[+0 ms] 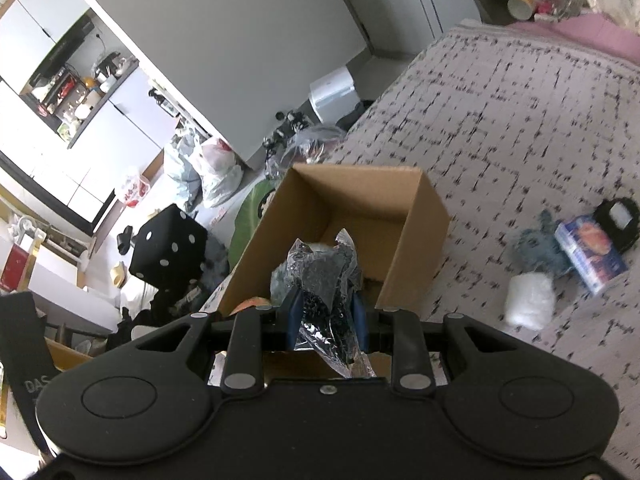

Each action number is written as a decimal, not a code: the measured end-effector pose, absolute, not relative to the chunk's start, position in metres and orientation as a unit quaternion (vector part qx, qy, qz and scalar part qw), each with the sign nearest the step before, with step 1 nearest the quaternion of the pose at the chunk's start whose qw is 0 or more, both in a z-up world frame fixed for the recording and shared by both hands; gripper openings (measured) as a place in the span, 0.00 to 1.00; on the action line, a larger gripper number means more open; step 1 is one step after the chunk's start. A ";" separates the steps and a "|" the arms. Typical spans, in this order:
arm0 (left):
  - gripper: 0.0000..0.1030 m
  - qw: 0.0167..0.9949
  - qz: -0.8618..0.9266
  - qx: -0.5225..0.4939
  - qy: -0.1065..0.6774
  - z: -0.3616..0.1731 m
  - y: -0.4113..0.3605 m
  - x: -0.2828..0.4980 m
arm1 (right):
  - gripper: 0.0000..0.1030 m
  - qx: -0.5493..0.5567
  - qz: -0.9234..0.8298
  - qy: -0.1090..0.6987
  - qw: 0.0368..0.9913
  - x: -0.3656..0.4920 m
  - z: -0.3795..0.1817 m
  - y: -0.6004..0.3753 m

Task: Organize soft objects
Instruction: 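Open both tools to drop the hamburger and bag into the box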

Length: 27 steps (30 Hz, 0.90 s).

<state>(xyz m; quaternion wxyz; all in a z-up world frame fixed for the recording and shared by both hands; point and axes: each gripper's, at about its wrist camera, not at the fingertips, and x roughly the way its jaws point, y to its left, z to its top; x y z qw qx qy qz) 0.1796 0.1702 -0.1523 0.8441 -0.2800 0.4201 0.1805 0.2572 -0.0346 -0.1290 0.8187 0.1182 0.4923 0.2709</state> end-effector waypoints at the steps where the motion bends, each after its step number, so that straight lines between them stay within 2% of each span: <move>1: 0.41 0.843 0.180 -0.283 0.420 -0.153 0.170 0.179 | 0.26 0.117 0.270 0.495 0.817 0.256 -0.130 -0.032; 9: 0.41 0.836 0.176 -0.299 0.424 -0.150 0.172 0.167 | 0.30 0.110 0.268 0.513 0.808 0.249 -0.137 -0.026; 12: 0.42 0.837 0.172 -0.302 0.423 -0.146 0.170 0.164 | 0.38 0.105 0.266 0.508 0.812 0.246 -0.133 -0.027; 15: 0.50 0.837 0.178 -0.296 0.424 -0.139 0.167 0.162 | 0.39 0.106 0.268 0.505 0.814 0.244 -0.128 -0.031; 22: 0.54 0.846 0.175 -0.275 0.422 -0.123 0.155 0.159 | 0.40 0.104 0.269 0.499 0.817 0.239 -0.120 -0.045; 27: 0.66 0.856 0.180 -0.256 0.411 -0.110 0.143 0.155 | 0.49 0.099 0.264 0.491 0.824 0.235 -0.113 -0.059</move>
